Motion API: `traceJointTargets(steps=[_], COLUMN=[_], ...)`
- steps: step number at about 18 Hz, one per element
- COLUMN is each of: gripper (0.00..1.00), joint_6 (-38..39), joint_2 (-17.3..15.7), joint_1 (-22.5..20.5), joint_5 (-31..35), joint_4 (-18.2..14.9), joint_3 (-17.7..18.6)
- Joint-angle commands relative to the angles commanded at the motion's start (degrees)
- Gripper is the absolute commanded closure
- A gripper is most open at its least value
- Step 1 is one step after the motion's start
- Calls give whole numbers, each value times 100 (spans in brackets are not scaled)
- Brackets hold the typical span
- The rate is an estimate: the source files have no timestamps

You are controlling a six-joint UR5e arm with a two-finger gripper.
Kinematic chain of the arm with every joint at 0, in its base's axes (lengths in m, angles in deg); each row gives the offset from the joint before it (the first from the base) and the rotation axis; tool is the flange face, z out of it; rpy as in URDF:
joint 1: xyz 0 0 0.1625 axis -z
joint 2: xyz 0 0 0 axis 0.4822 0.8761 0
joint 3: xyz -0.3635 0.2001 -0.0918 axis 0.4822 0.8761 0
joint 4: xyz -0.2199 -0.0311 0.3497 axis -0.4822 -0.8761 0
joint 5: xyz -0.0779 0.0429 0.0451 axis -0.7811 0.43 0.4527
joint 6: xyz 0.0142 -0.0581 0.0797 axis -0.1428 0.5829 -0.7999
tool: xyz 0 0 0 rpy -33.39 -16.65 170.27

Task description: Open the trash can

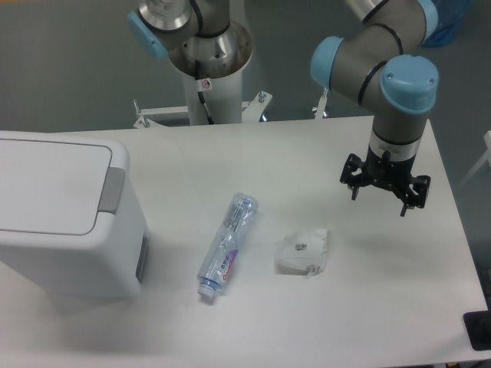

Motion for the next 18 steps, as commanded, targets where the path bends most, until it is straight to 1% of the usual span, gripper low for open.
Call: traceJointTargets(steps=[3,6,12,13,15,18], gripper=[0,0,0,0,0,0], joint_6=[17,9,61,314,999,1352], joint_2=[-9,-88,-176,-193,-351,-492], joint_1=[9,9,158,167,176,237], joint_5=[0,-35,-157,-254,-473,-843], joint_4=[-9,-26,-35,-35,-35,-44], joint_3=[0,0,44,79,149,176])
